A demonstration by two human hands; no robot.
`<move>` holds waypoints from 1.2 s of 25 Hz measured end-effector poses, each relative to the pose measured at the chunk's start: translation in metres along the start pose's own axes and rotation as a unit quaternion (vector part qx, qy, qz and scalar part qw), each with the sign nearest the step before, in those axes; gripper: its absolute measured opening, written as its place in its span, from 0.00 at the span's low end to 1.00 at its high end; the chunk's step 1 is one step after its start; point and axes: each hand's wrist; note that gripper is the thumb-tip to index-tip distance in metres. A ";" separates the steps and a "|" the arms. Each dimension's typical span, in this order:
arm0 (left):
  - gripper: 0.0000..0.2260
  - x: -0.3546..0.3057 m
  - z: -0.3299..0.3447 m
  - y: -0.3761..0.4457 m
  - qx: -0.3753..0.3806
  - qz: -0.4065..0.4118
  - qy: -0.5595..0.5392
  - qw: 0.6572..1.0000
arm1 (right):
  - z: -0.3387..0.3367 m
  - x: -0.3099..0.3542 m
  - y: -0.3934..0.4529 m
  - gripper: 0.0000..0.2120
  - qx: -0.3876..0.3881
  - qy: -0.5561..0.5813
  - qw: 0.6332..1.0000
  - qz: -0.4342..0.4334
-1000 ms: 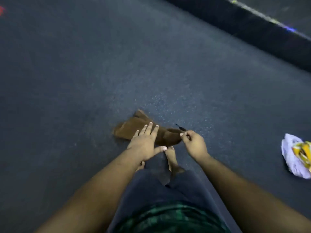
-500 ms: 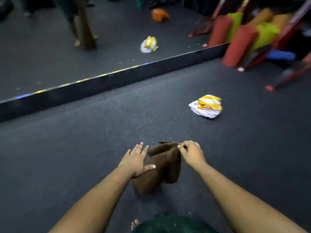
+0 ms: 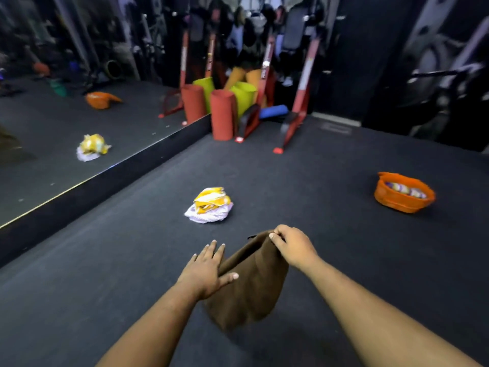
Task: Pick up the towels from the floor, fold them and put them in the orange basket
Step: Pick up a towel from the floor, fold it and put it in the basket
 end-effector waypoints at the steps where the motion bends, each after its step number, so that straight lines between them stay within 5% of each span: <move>1: 0.57 -0.021 -0.007 0.020 -0.008 0.020 0.001 1.000 | -0.019 -0.015 0.006 0.12 -0.011 0.004 1.000 0.013; 9: 0.58 -0.175 -0.056 0.202 -0.008 0.165 0.051 0.985 | -0.139 -0.160 0.067 0.14 -0.096 0.018 0.985 0.142; 14: 0.46 -0.254 -0.070 0.327 0.030 0.244 0.084 0.966 | -0.204 -0.234 0.111 0.13 -0.153 -0.024 0.963 0.221; 18: 0.53 -0.319 -0.089 0.405 0.054 0.306 0.102 0.945 | -0.263 -0.278 0.137 0.12 -0.197 -0.073 0.936 0.281; 30: 0.44 -0.563 -0.093 0.594 0.072 0.383 0.141 0.910 | -0.426 -0.486 0.216 0.12 -0.187 -0.090 0.921 0.330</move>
Point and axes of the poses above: each hand's wrist, its own y-axis towards the middle knuckle, its own z-axis out of the palm, x = y × z, and after that the axes turned 4 degrees about z, right-handed
